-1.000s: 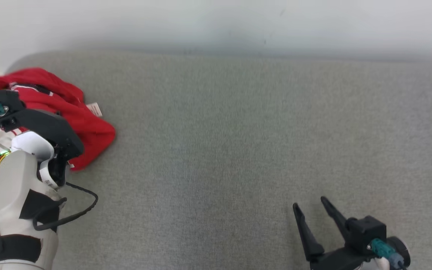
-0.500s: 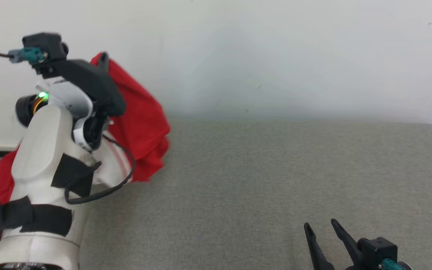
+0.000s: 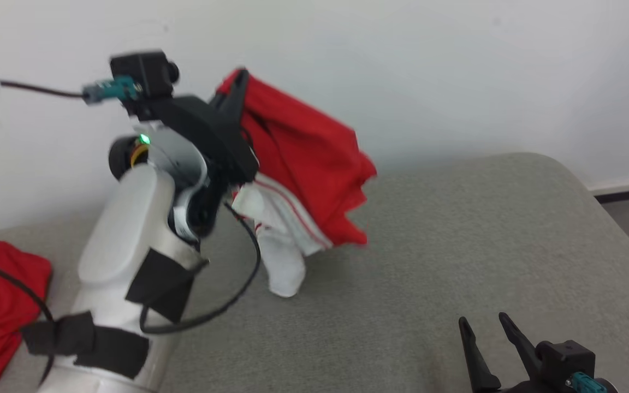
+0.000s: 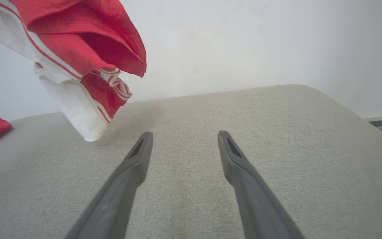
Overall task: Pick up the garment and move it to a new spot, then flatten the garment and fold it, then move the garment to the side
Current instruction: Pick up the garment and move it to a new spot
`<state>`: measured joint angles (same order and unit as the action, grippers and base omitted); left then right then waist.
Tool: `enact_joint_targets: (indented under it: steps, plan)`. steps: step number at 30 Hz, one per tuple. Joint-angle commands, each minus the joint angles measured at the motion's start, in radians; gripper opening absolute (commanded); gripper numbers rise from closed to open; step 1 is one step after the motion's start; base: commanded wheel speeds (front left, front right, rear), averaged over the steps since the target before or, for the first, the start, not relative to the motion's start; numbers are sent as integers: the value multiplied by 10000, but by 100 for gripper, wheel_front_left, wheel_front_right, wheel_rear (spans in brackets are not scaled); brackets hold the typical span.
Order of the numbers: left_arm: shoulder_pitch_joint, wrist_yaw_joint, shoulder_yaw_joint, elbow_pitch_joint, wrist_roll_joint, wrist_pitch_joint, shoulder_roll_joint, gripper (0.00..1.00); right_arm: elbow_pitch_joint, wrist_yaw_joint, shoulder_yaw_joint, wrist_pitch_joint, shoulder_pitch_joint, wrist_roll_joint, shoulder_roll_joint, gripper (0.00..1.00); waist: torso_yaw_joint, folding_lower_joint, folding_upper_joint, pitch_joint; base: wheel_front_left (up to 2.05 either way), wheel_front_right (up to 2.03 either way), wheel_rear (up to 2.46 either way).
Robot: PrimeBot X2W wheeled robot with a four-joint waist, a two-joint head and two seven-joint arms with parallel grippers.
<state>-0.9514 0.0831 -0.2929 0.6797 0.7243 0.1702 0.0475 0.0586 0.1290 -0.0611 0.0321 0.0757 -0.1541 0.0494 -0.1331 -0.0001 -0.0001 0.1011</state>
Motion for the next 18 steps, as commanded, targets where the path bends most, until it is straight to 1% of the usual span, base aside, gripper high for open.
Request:
enact_joint_targets:
  steps: [1, 4, 7, 9, 10, 11, 18]
  plan:
    - [360, -108, -62, -99, -11, -98, 56, 0, -32, 34, 26, 3, 63, 86, -1, 100, -521, 1, 1, -242, 0, 0, 0]
    - [1279, -287, -333, -373, 342, -93, 36, 0, -71, 34, 109, 16, 110, 86, 3, 100, -650, 1, 1, -327, 0, 0, 0]
    - [2220, -481, -623, -622, 457, -182, 54, 0, -116, 34, 147, 44, 145, 64, -1, 100, -684, 1, 1, -378, 0, 0, 0]
    - [2827, -415, -906, -674, 333, -210, 40, 0, -127, 34, 150, 66, 154, 74, 0, 100, -696, 1, 1, -385, 0, 0, 0]
    - [3095, -346, -1069, -676, 205, -286, 54, 33, -133, 34, 141, 77, 141, 84, 5, 100, -703, 1, 1, -386, 0, 0, 0]
    - [3339, -314, -1134, -662, 151, -422, 91, 100, -141, 34, 120, 86, 107, 92, 2, 100, -712, 1, 1, -384, 0, 0, 0]
    - [4723, -159, -1379, -570, -116, -1426, 273, 100, -131, 34, 144, 101, -2, 160, 3, 100, -707, 1, 1, -241, 0, 0, 0]
